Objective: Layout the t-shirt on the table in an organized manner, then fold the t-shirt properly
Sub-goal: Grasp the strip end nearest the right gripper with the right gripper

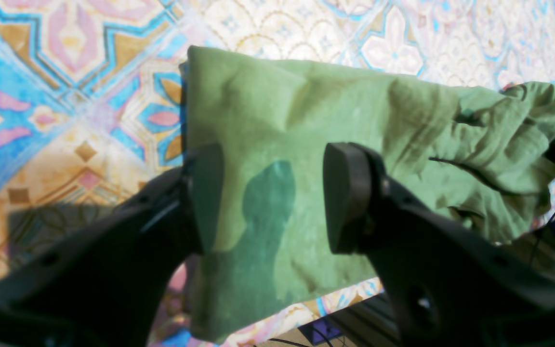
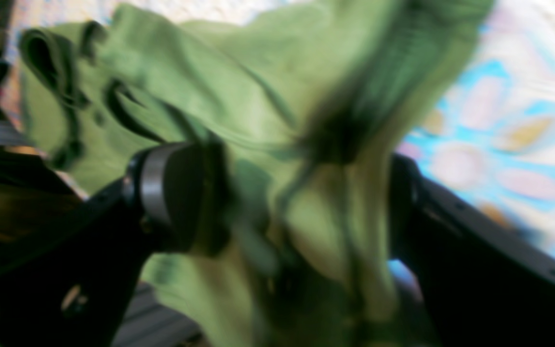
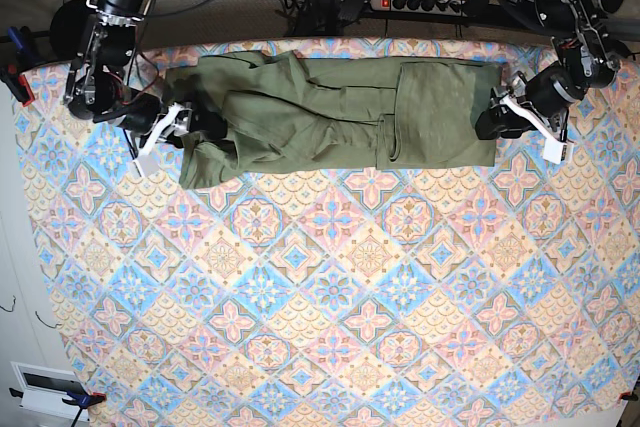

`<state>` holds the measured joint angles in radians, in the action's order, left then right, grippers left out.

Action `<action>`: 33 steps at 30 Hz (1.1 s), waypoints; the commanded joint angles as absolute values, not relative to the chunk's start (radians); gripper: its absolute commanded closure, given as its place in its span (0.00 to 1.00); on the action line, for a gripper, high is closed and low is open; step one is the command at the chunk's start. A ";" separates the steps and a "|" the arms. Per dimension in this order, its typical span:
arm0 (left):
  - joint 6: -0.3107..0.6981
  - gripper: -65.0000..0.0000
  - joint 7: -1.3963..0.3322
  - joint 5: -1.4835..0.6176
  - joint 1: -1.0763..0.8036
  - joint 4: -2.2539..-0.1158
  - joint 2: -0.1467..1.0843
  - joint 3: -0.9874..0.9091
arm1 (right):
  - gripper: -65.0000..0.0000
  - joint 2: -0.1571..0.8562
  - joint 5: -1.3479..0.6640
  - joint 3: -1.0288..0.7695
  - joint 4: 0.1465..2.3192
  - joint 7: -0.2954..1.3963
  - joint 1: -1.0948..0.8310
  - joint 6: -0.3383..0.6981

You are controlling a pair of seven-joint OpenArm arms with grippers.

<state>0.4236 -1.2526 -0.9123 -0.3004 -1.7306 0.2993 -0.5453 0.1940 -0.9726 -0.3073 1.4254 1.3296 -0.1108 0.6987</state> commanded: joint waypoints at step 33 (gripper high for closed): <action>0.430 0.51 -1.239 -0.937 -0.280 -1.751 0.312 -0.553 | 0.57 0.163 -1.027 -0.216 1.328 1.297 -0.094 0.698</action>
